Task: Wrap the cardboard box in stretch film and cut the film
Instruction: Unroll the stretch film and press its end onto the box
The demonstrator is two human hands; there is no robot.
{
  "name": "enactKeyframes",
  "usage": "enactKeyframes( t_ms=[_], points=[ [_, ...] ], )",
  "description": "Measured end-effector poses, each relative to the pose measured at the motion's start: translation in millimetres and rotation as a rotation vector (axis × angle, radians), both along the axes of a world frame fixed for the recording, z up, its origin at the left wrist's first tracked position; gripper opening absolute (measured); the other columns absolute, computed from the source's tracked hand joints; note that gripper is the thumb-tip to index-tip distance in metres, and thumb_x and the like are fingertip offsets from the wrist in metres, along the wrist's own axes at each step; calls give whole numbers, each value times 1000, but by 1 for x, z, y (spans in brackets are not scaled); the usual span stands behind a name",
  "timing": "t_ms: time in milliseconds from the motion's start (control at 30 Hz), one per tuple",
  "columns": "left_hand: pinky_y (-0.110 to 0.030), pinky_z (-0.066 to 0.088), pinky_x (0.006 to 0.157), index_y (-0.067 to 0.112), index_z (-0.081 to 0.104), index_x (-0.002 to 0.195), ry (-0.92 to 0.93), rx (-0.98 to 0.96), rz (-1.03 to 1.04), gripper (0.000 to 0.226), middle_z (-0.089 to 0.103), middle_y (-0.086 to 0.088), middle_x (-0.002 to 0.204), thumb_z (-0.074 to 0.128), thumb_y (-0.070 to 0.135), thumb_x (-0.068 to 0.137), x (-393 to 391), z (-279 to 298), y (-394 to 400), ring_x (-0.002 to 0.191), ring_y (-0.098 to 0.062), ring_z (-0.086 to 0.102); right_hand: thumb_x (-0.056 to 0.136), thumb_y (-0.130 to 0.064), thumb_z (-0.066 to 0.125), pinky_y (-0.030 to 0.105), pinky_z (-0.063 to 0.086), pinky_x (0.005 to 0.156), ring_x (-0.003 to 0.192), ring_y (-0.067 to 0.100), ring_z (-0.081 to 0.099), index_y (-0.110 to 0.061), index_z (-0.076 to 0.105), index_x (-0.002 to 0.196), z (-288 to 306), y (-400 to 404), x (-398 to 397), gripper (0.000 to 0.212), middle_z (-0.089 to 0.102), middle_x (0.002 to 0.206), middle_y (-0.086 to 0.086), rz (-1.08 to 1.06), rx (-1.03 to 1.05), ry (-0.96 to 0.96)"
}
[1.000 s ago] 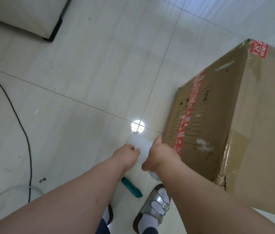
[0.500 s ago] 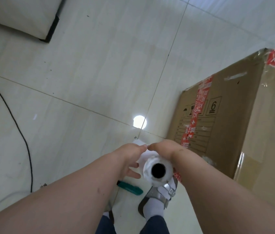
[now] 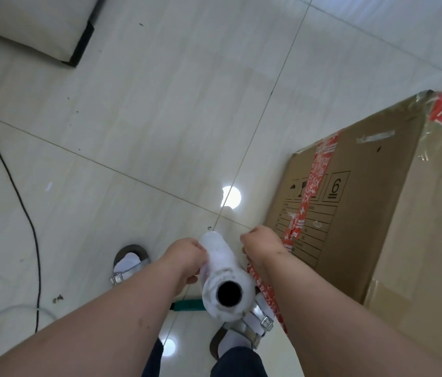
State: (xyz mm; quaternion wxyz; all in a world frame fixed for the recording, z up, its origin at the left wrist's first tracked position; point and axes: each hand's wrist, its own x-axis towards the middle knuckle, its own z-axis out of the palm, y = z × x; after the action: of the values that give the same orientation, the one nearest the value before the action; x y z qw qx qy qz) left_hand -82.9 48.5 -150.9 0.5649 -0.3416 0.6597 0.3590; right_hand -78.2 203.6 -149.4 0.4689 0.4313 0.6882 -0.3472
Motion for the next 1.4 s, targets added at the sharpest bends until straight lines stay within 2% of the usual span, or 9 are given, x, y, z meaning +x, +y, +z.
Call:
enactKeyframes(
  t_ms=[200, 467, 533, 667, 800, 967, 1133, 1300, 1400],
  points=[
    [-46, 59, 72, -8, 57, 101, -208, 30, 495, 17, 65, -23, 100, 44, -10, 90, -7, -8, -22, 85, -33, 65, 85, -52, 61, 40, 46, 94, 122, 30, 52, -13, 42, 141, 4, -13, -5, 71, 49, 141, 10, 25, -144, -111],
    [-49, 57, 64, -6, 55, 93, -322, -15, 670, 25, 66, -21, 87, 30, -10, 95, -7, -7, -41, 72, -32, 65, 83, -44, 71, 28, 46, 66, 94, 20, 62, -12, 44, 136, 29, -41, -25, 68, 59, 124, 12, 398, -348, -270],
    [-50, 58, 59, -5, 57, 95, -330, -31, 685, 24, 66, -23, 91, 33, -9, 95, -6, -8, -41, 82, -36, 66, 70, -47, 79, 32, 52, 74, 87, 21, 64, -15, 46, 134, 23, -39, -17, 78, 62, 112, 8, 323, -311, -319],
    [-36, 55, 39, 0, 61, 101, -275, -83, 760, 28, 61, -20, 89, 33, -6, 95, -8, -20, -39, 70, -29, 59, 57, -45, 85, 45, 57, 85, 89, 31, 70, -7, 54, 119, 21, -24, 3, 79, 70, 103, 14, -65, -313, -356],
    [-40, 54, 53, 5, 59, 107, -113, -134, 842, 27, 57, -22, 102, 35, -2, 97, -23, -27, -41, 72, -29, 55, 69, -37, 80, 49, 53, 92, 90, 37, 68, 0, 59, 112, 24, -8, 25, 60, 72, 96, 21, -611, -401, -354],
    [-33, 49, 65, 10, 59, 87, 7, -133, 901, 29, 47, -13, 84, 33, 1, 98, -49, -25, -41, 66, -21, 47, 72, -25, 74, 43, 54, 80, 82, 33, 65, -2, 67, 105, 29, -10, 49, 40, 68, 90, 18, -1264, -481, -199],
    [-34, 52, 58, 10, 58, 80, 86, -81, 993, 32, 52, -13, 80, 34, 1, 98, -64, -18, -31, 67, -22, 52, 79, -25, 65, 44, 42, 103, 116, 35, 56, -6, 62, 125, 38, -16, 61, 49, 62, 123, 19, -1636, -569, -69],
    [-33, 54, 67, 8, 60, 82, 151, 62, 931, 18, 55, -6, 76, 47, 9, 94, -69, -2, -14, 69, -19, 54, 72, -12, 49, 50, 50, 91, 88, 37, 61, -2, 58, 101, 41, 3, 46, 33, 63, 93, 19, -1314, -375, -163],
    [-36, 48, 84, 18, 62, 118, 159, 83, 546, 35, 63, 4, 107, 63, 35, 87, -59, 0, -8, 96, -17, 59, 83, -31, 50, 57, 52, 86, 83, 36, 66, -11, 52, 89, 38, 12, 22, 20, 63, 84, 13, -865, -118, -163]
  ],
)
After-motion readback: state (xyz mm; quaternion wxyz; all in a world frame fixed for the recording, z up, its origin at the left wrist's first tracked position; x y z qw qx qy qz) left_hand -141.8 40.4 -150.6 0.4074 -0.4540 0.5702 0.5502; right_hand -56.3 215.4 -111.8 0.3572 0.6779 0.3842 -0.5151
